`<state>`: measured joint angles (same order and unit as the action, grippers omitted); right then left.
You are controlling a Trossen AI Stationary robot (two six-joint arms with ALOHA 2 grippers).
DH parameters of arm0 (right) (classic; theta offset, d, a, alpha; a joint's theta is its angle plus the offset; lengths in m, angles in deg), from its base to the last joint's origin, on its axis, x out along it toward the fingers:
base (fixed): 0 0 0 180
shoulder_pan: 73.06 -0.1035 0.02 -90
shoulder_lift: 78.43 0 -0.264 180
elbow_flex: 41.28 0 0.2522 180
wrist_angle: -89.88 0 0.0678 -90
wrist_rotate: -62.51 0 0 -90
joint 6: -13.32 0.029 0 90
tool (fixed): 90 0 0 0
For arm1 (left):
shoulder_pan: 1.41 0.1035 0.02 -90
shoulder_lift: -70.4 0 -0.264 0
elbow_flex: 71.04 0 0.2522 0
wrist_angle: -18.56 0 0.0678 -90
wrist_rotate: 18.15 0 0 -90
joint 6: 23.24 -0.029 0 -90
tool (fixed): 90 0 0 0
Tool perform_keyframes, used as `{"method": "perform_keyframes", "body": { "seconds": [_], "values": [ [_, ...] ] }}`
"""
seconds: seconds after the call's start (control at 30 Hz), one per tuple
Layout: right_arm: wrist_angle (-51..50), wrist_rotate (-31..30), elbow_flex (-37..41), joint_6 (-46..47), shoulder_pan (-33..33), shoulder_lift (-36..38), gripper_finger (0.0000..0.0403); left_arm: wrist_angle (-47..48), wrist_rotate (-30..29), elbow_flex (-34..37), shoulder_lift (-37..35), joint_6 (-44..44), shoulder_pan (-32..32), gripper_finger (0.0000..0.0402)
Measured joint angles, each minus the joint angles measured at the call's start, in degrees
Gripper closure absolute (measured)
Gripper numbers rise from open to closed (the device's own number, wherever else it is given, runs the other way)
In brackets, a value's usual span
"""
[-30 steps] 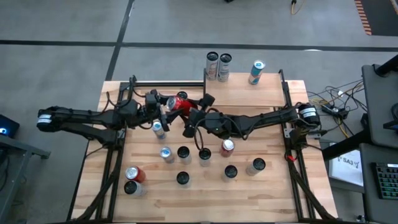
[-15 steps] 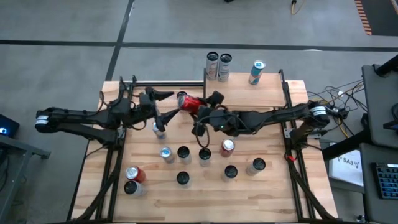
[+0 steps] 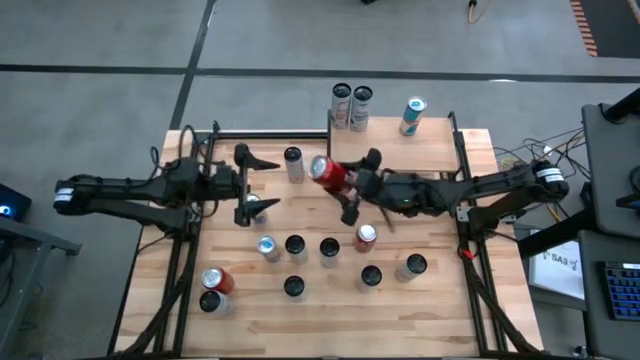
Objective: Place canned beverage on shelf
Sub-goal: Put the top red black soda can on the shelf
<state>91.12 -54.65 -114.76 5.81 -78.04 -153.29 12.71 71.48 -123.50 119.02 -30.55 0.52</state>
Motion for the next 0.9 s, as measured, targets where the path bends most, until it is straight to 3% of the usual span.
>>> {"method": "perform_keyframes", "body": {
  "seconds": [0.17,0.27,0.43,0.67,0.9],
  "values": [
    [33.1,16.2,13.5,-3.8,0.3,-0.1,0.0104,-7.2,1.7,1.2,4.4,0.7,0.0,0.0033],
    [47.0,20.2,17.6,-4.7,0.3,-2.5,0.0104,-15.5,6.2,2.1,8.7,1.8,0.0,0.0033],
    [48.2,19.2,18.4,-5.5,0.6,-4.6,0.0104,-26.1,8.9,0.8,16.6,1.8,0.0,0.0033],
    [47.4,19.7,17.0,-5.1,0.6,-4.8,0.0104,-30.9,8.9,-4.3,26.4,0.8,0.0,0.0035],
    [45.3,19.7,17.1,-4.5,0.6,-4.4,0.0104,-31.1,11.9,-9.2,31.8,0.3,0.0,0.0041]
  ]
}}
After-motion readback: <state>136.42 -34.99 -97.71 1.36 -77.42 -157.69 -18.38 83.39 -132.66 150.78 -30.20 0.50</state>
